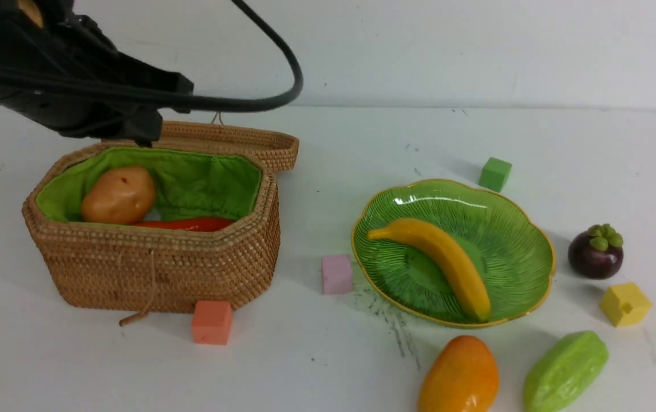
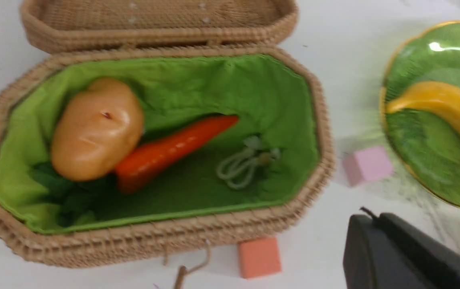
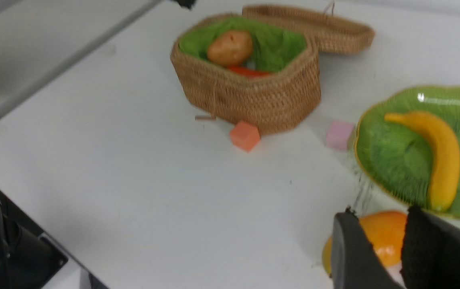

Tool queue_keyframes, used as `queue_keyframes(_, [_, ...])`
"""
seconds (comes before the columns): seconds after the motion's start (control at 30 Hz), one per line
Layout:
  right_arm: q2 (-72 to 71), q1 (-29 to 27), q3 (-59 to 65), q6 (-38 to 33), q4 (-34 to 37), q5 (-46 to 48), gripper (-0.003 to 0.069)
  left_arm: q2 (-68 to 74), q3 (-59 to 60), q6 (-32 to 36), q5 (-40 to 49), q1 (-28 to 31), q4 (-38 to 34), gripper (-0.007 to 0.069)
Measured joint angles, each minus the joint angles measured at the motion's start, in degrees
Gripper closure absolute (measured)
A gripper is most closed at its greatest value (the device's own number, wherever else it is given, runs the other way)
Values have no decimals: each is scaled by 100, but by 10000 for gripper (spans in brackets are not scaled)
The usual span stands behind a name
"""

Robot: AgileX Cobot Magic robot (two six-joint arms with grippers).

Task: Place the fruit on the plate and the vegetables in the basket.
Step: Use the right arm to grab a mango and put it into the right plate

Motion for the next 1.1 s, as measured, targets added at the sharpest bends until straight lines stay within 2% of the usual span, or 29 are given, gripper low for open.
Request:
queue_keyframes(0.17, [696,0,0,355,-5,201,456,-874,613,987,148,0,-995,638])
queue_keyframes(0.27, [1354,0,0,902,-43,291,456,-1810,1457,1480,96,0,-1635,638])
queue_keyframes(0.47, [2559,0,0,1566,-354,435,454,-3221,2905,2365,-199,0,-2242,638])
queue_keyframes(0.67, [3759,2,0,2050,-577,308,433,-3799,3457,3221,-443,0,-2550,638])
queue_keyframes(0.87, [4833,353,0,2731,-1076,-61,352,-3861,3468,3441,-634,0,-2837,638])
queue_keyframes(1.1, [5381,445,0,3461,-1657,-705,153,-3861,3468,3489,-667,0,-2949,638])
